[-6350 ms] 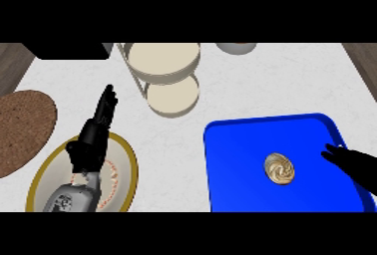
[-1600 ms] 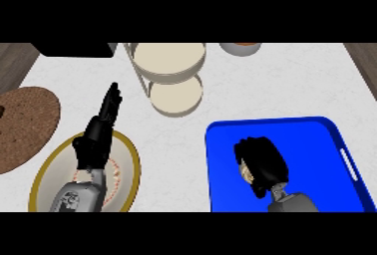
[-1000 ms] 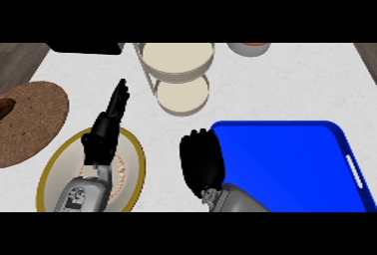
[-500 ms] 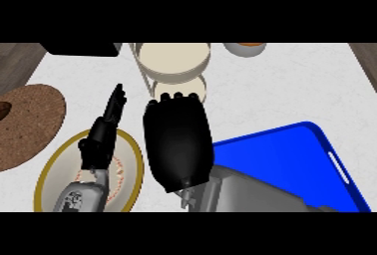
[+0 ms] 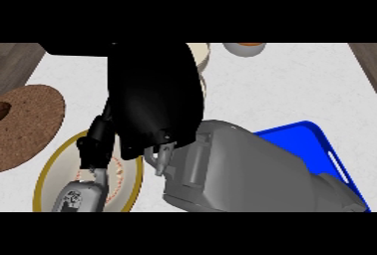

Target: Pick the cupcake from the tray and place it in the tiered basket

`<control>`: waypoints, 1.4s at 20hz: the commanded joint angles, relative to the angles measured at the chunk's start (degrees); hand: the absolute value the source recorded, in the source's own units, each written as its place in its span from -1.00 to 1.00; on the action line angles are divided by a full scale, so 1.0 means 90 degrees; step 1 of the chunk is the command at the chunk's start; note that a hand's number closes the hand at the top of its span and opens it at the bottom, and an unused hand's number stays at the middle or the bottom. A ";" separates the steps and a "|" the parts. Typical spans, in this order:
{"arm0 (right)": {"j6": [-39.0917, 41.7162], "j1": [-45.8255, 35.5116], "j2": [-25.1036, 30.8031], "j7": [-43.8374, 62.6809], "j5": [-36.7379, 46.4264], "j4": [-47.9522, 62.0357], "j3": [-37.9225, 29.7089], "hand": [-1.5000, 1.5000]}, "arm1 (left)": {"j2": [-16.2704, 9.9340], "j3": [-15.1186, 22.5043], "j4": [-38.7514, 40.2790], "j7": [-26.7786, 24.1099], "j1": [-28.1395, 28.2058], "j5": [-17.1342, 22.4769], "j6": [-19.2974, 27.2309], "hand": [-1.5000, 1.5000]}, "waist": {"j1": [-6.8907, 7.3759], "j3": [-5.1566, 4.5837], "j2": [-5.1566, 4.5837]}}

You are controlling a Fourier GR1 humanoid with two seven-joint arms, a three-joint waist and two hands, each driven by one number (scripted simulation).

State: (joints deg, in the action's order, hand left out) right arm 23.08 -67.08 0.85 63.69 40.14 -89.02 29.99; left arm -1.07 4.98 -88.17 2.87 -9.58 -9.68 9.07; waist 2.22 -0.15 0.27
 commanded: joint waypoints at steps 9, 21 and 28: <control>-0.1488 -0.1500 -0.0091 -0.0157 -0.0070 0.2829 -0.0359 1.00 | -0.0053 -0.0068 0.0025 -0.0261 0.0126 -0.0044 0.0021 0.00 | -0.0045 0.0004 -0.0065; -0.1983 -0.2180 -0.0092 -0.1629 0.0478 0.5400 -0.0759 1.00 | -0.0112 -0.0029 -0.0345 0.0070 0.0216 0.0039 -0.0122 0.00 | -0.0042 0.0009 -0.0064; -0.3104 -0.1672 -0.0093 -0.1662 -0.0443 0.5611 -0.1510 -1.00 | 0.0069 0.0019 0.0021 0.0012 -0.0056 -0.0046 0.0048 0.00 | -0.0045 0.0010 -0.0081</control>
State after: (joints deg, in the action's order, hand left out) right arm -1.66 -82.49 0.09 50.38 39.37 -40.97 18.88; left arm -1.13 4.88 -88.87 2.98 -9.51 -9.68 9.01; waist 1.91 -0.05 -0.49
